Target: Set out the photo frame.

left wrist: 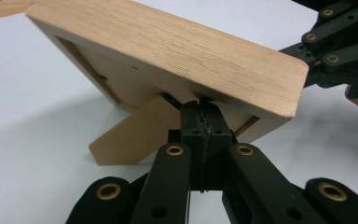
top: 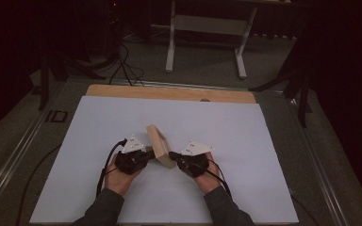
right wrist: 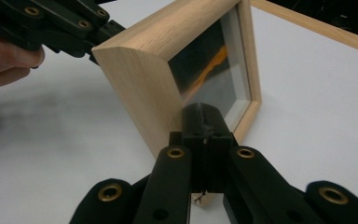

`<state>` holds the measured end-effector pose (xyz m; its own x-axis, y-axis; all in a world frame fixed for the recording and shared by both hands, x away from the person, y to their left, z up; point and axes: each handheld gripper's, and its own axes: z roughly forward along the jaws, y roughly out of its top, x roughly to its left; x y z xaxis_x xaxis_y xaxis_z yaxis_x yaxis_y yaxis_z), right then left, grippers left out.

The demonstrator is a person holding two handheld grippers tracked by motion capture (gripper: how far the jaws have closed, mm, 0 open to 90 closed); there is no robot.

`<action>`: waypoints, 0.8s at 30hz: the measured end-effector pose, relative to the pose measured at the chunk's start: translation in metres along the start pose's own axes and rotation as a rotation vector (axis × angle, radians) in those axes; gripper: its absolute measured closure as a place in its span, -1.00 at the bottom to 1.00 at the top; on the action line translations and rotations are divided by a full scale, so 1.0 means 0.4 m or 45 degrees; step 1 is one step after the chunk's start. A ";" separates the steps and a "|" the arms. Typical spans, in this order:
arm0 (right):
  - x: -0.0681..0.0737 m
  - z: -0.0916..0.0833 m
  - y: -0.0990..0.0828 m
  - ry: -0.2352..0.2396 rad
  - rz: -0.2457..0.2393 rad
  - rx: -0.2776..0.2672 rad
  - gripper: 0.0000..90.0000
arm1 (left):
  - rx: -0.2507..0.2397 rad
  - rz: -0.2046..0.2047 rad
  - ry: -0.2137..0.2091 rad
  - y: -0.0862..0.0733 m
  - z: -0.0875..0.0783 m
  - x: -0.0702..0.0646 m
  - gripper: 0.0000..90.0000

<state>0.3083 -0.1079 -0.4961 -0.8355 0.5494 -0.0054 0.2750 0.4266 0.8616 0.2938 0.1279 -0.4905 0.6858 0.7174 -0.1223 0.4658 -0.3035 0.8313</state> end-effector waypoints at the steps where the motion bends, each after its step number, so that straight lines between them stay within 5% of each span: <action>1: 0.002 0.000 0.000 0.004 0.000 0.001 0.99 | 0.000 0.000 0.000 0.000 0.000 0.000 0.99; 24: 0.035 0.017 0.010 0.034 -0.032 0.000 0.99 | -0.005 -0.063 0.015 -0.010 0.003 0.027 0.99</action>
<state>0.3008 -0.0935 -0.4961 -0.8545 0.5192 -0.0139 0.2537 0.4405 0.8612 0.3001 0.1360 -0.4957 0.6553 0.7389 -0.1572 0.4970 -0.2651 0.8263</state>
